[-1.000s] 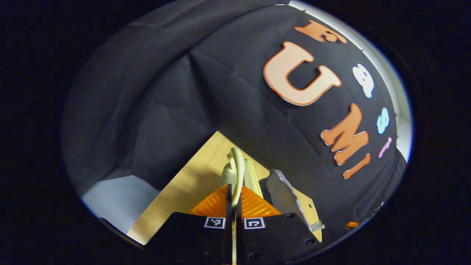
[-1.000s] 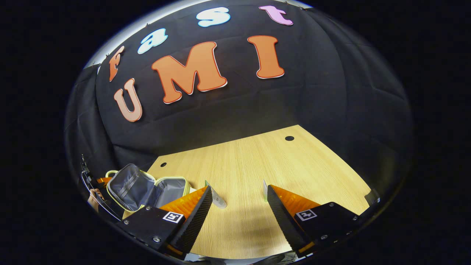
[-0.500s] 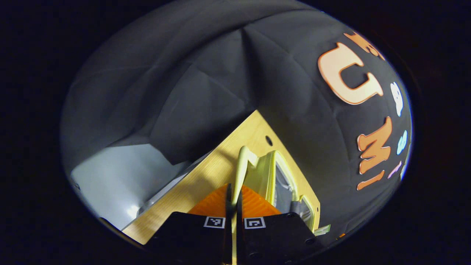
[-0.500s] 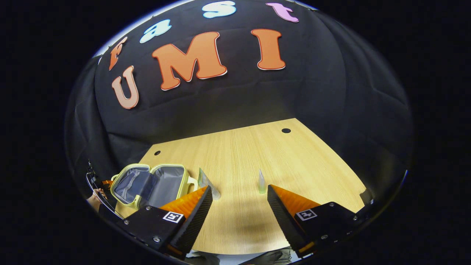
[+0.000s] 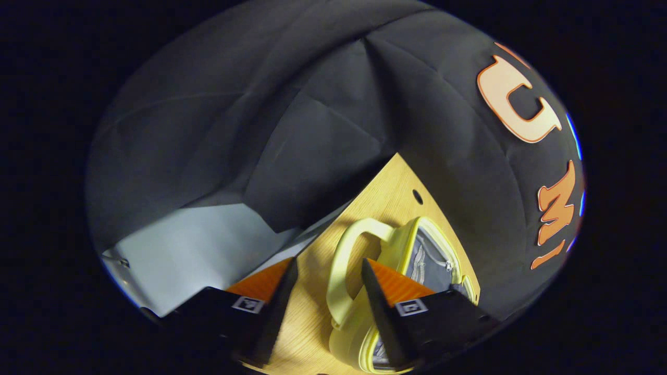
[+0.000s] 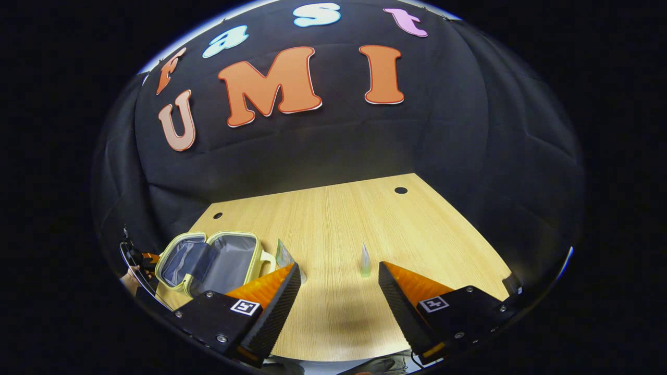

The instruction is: First open the suitcase, pack the skin care products into it, and then close the suitcase.

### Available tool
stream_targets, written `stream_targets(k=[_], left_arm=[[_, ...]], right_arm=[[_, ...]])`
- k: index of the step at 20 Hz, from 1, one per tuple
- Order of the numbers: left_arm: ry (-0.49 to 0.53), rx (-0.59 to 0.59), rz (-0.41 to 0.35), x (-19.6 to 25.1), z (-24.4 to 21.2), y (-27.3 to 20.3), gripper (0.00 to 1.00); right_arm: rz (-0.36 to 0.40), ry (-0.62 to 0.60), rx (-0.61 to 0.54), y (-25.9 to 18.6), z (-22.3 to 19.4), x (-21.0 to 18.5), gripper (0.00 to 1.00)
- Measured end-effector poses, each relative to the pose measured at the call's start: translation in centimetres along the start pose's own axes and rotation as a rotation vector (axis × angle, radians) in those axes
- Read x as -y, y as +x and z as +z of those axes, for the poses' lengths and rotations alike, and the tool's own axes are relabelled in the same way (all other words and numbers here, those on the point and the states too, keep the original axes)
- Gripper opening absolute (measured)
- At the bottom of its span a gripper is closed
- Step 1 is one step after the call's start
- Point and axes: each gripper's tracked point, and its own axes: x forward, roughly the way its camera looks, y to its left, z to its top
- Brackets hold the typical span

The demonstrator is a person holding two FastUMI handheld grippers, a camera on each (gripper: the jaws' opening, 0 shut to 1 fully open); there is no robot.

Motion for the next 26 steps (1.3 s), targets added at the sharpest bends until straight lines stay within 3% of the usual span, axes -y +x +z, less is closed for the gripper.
stream_targets(k=[2,7,14,20,24,26], left_arm=[[0.028,0.044,0.023,0.1,1.3,-1.0,0.95],[0.197,0.258,0.079,2.6,5.9,-5.4,0.95],[0.443,0.57,0.082,15.1,8.5,-15.8,0.95],[0.582,0.666,-0.01,26.2,2.5,-23.5,0.97],[0.554,0.653,-0.136,35.7,-6.2,-21.7,0.97],[0.586,0.617,-0.184,39.6,-11.8,-19.9,0.97]], right_arm=[[-0.003,-0.002,0.003,0.1,0.0,0.1,0.95],[0.01,-0.01,0.036,1.1,1.2,-0.4,0.95],[0.029,-0.057,0.087,3.5,2.3,-1.4,0.95],[0.016,-0.086,0.092,4.2,1.8,-0.4,0.95],[-0.01,-0.039,0.075,3.9,1.2,1.2,0.95],[-0.026,-0.023,0.078,3.5,1.2,1.9,0.95]])
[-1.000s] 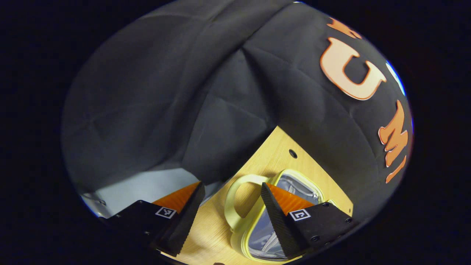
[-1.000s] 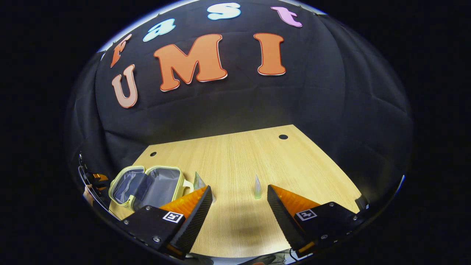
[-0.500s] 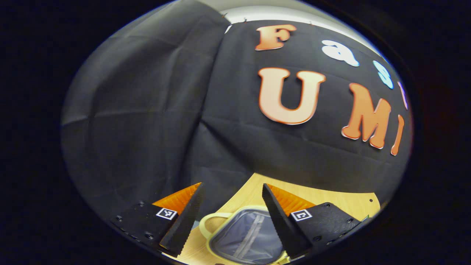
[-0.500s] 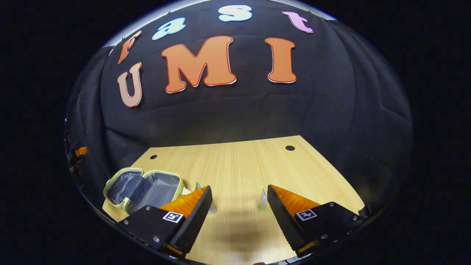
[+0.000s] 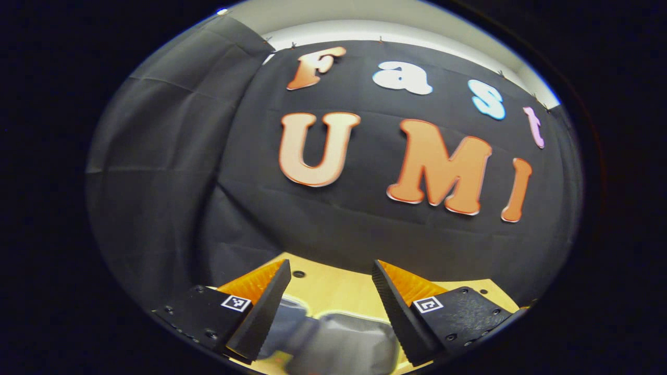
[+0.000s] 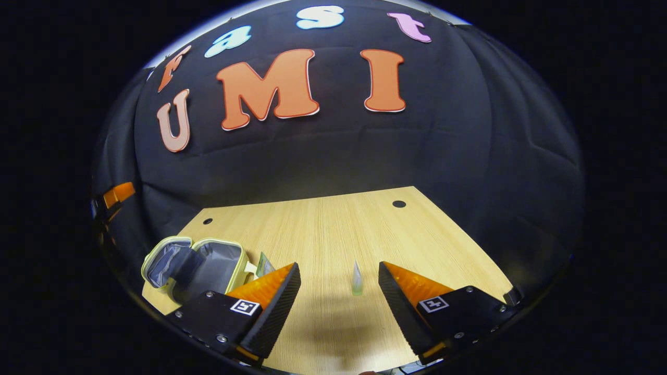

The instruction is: First open the suitcase, pack the skin care products into it, and then close the suitcase.

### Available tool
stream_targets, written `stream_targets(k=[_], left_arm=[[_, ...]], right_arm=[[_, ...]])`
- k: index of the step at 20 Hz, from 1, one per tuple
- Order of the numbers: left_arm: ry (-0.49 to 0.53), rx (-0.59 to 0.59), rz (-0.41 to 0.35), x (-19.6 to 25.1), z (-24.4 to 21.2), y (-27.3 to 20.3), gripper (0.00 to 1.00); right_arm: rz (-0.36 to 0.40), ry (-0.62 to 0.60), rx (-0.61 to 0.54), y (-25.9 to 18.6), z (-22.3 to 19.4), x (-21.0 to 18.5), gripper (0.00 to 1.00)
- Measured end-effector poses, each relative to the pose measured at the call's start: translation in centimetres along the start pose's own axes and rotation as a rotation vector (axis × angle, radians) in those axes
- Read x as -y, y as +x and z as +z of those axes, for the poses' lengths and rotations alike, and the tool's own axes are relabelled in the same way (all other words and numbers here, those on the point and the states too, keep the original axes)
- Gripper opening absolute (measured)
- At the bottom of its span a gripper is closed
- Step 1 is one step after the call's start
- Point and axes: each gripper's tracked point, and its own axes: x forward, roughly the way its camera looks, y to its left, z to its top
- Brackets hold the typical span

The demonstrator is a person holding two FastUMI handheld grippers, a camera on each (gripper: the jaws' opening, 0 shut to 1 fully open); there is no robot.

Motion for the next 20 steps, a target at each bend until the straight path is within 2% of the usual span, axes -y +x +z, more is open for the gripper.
stream_targets(k=[3,7,13,16,20], left_arm=[[0.025,-0.04,-0.09,8.4,-3.8,0.0,0.97],[0.068,-0.153,-0.191,16.2,-10.9,0.2,0.97],[0.203,-0.221,-0.249,21.7,-19.4,0.4,0.97],[0.262,-0.3,-0.276,23.5,-25.0,0.7,0.98],[0.355,-0.334,-0.288,24.8,-29.7,0.9,0.98]], right_arm=[[-0.042,-0.01,0.007,-0.7,-0.3,1.9,0.95],[-0.1,0.006,-0.013,-1.6,-1.6,4.6,0.95],[-0.195,0.041,-0.06,-2.5,-3.7,8.8,0.95],[-0.232,0.045,-0.078,-2.9,-4.4,10.2,0.95],[-0.265,0.053,-0.105,-3.4,-5.4,11.8,0.95]])
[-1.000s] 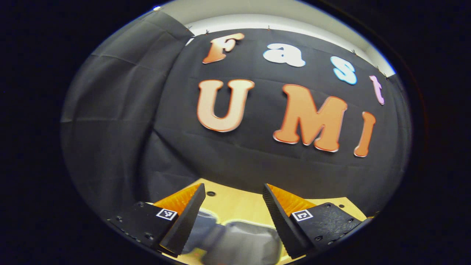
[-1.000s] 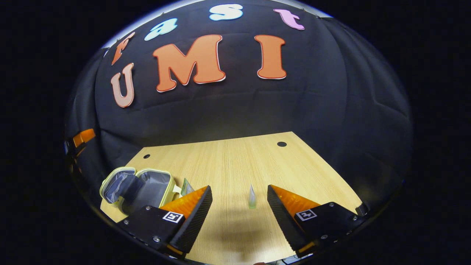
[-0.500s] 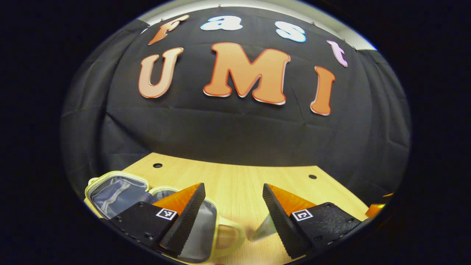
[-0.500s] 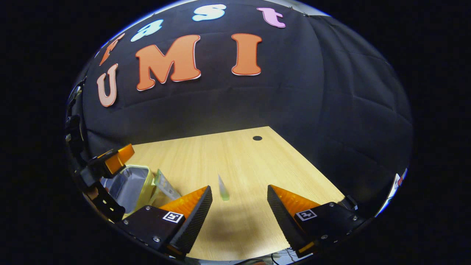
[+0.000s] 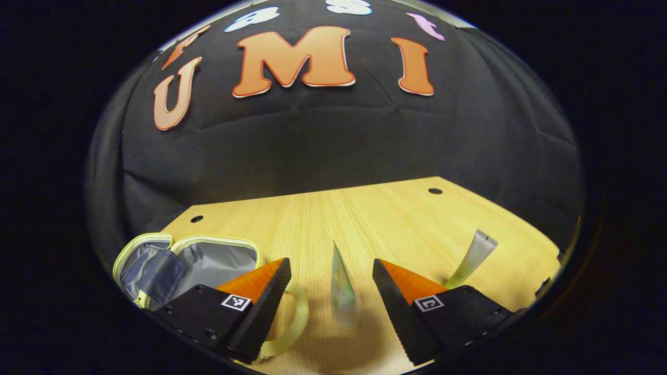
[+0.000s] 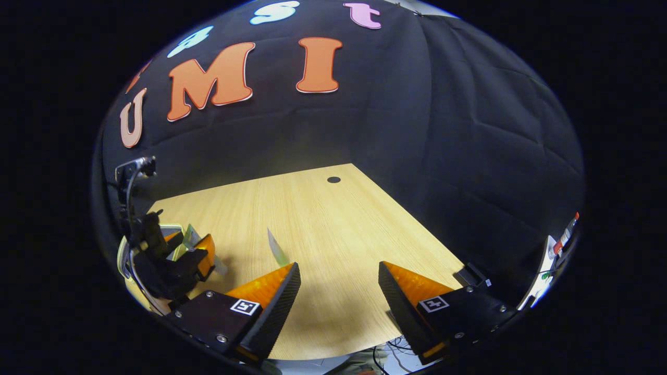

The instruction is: First open the suitcase, pack the skin care products into it, and then close the suitcase.

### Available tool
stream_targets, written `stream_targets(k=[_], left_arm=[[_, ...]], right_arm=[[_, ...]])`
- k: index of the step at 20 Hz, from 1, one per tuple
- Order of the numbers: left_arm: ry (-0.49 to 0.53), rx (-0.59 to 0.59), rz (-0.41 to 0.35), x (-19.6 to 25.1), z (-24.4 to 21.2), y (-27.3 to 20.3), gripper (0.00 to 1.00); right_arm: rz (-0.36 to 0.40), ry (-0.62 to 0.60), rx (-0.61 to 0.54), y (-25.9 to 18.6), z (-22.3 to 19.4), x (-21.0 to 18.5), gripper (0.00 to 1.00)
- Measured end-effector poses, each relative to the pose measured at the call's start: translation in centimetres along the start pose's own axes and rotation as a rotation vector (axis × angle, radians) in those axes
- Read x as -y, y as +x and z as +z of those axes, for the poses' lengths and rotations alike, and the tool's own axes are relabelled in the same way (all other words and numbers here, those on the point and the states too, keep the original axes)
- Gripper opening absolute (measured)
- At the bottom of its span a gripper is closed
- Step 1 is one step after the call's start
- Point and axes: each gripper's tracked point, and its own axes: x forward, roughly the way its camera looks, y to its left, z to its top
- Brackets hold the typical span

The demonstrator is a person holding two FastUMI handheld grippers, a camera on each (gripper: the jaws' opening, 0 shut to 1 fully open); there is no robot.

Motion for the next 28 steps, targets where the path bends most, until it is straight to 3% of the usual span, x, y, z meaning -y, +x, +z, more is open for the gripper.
stream_targets(k=[3,5,7,8,10,12,15,21,27,28], left_arm=[[0.048,-0.036,0.019,0.7,-2.4,1.1,0.89],[0.08,-0.068,0.029,1.0,-3.9,1.7,0.7],[0.101,-0.048,0.007,1.5,-3.4,1.9,0.43],[0.107,-0.046,-0.01,1.8,-3.2,1.5,0.37],[0.092,-0.066,-0.034,1.4,-3.0,0.3,0.38],[0.06,-0.064,-0.048,0.5,-1.9,-1.1,0.29],[0.015,-0.081,-0.086,-1.1,0.2,-3.5,0.3],[-0.022,-0.072,-0.138,-5.4,4.7,-9.0,0.3],[-0.09,-0.115,-0.133,-10.5,5.0,-13.5,0.3],[-0.086,-0.12,-0.122,-11.3,4.7,-13.9,0.3]], right_arm=[[-0.01,0.016,-0.014,0.1,-0.3,0.5,0.95],[-0.012,0.017,-0.017,0.2,-0.4,0.6,0.95],[-0.008,0.004,-0.019,0.2,-0.6,0.3,0.95],[-0.004,-0.001,-0.02,0.2,-0.6,0.2,0.96],[0.02,-0.005,-0.01,0.1,-0.4,-0.9,0.96],[0.064,-0.013,0.016,0.3,0.1,-2.5,0.96],[0.173,-0.023,0.037,1.2,1.0,-6.0,0.96],[0.291,-0.168,0.005,7.3,0.0,-10.7,0.96],[0.33,-0.318,-0.128,12.7,-5.2,-13.0,0.94],[0.324,-0.333,-0.131,13.5,-5.4,-13.0,0.88]])
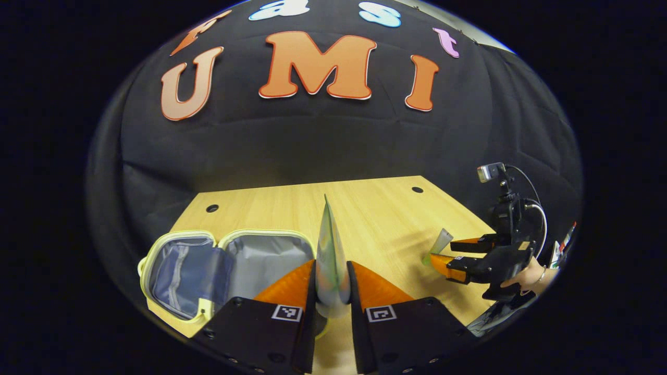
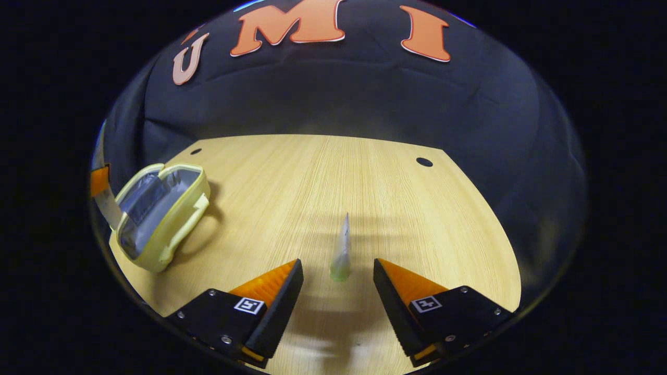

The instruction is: First open the suitcase, pack the skin care products into it, and then close the suitcase.

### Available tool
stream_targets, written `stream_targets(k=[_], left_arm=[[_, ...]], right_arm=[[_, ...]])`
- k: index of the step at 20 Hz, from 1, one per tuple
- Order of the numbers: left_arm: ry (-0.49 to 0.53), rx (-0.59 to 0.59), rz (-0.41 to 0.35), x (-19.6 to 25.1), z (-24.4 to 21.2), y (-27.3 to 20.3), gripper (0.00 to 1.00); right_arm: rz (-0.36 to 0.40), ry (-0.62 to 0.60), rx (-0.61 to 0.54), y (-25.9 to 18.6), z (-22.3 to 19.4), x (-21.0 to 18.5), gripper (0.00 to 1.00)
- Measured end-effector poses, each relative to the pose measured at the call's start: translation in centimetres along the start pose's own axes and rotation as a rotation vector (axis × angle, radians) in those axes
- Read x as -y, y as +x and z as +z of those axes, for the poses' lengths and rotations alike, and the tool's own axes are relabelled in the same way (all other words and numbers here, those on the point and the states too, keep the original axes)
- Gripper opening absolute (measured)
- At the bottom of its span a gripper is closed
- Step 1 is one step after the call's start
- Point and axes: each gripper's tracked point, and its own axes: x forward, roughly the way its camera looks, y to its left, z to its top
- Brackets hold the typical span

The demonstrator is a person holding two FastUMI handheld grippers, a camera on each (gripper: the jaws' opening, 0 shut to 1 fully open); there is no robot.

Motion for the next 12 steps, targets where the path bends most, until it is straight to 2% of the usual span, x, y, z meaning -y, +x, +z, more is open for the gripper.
stream_targets(k=[3,6,7,8,10,12], left_arm=[[-0.027,-0.027,0.015,-1.4,-1.0,-0.8,0.3],[-0.033,-0.056,0.008,-1.7,-2.0,-0.5,0.3],[-0.035,-0.064,0.004,-1.8,-2.1,-0.4,0.3],[-0.039,-0.075,-0.002,-1.9,-2.4,-0.3,0.3],[-0.048,-0.095,-0.025,-2.3,-2.4,-0.6,0.3],[-0.048,-0.122,-0.055,-3.2,-2.1,-0.8,0.3]], right_arm=[[-0.001,0.0,-0.033,2.1,-0.7,-0.3,0.81],[-0.019,0.001,-0.063,3.8,-1.3,0.2,0.61],[-0.029,-0.013,-0.087,4.3,-1.9,0.5,0.61],[-0.043,-0.018,-0.098,4.3,-2.2,0.9,0.42],[-0.042,0.021,-0.113,3.9,-1.8,1.1,0.29],[0.004,0.096,-0.119,1.9,-1.0,0.3,0.28]])
